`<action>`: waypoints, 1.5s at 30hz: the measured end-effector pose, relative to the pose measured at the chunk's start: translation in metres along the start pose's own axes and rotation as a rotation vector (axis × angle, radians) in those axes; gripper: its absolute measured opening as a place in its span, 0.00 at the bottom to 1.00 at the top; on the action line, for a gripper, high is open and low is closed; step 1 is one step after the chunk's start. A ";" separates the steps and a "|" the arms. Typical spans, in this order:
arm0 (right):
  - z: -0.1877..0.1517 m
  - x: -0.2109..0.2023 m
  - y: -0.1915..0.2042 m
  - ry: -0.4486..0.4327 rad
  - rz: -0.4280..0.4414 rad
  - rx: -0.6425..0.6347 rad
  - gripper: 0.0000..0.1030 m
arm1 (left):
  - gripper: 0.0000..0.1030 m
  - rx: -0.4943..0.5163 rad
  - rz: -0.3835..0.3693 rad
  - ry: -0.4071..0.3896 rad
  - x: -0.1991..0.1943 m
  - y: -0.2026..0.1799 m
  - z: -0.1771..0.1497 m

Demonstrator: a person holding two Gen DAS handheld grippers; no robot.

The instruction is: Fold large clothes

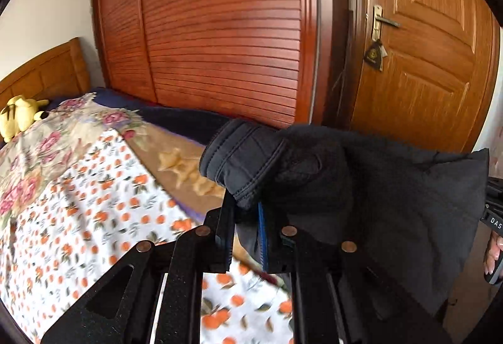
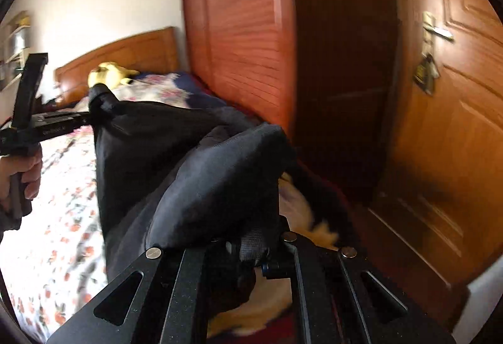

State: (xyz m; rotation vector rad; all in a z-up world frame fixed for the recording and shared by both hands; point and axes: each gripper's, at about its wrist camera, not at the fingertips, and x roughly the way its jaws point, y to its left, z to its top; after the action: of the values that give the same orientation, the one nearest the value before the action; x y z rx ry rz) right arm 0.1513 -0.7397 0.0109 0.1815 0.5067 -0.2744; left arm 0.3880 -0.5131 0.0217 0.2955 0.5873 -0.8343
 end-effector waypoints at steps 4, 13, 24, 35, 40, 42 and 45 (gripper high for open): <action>-0.015 0.015 -0.010 0.052 -0.029 0.036 0.09 | 0.15 0.027 0.037 0.042 0.017 -0.008 -0.005; 0.006 0.001 0.006 0.032 -0.121 0.041 0.46 | 0.50 0.039 0.063 0.035 -0.020 0.004 -0.019; 0.009 -0.041 0.066 -0.085 -0.092 -0.065 0.54 | 0.86 0.006 0.021 -0.049 -0.095 -0.007 -0.051; 0.004 0.031 0.055 0.139 -0.065 -0.066 0.54 | 0.87 -0.059 0.037 -0.081 -0.165 -0.014 -0.112; -0.005 0.043 0.052 0.198 -0.078 -0.100 0.54 | 0.87 -0.091 0.067 -0.105 -0.191 -0.016 -0.126; -0.003 0.032 0.052 0.178 -0.080 -0.075 0.54 | 0.87 -0.104 0.069 -0.107 -0.199 -0.015 -0.128; -0.001 0.006 0.063 0.123 -0.083 -0.078 0.55 | 0.87 -0.111 0.091 -0.115 -0.211 -0.014 -0.135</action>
State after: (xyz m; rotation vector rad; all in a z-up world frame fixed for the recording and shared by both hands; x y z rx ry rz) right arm 0.1752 -0.6813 0.0139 0.1022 0.6465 -0.3248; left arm 0.2155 -0.3311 0.0386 0.1709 0.5067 -0.7230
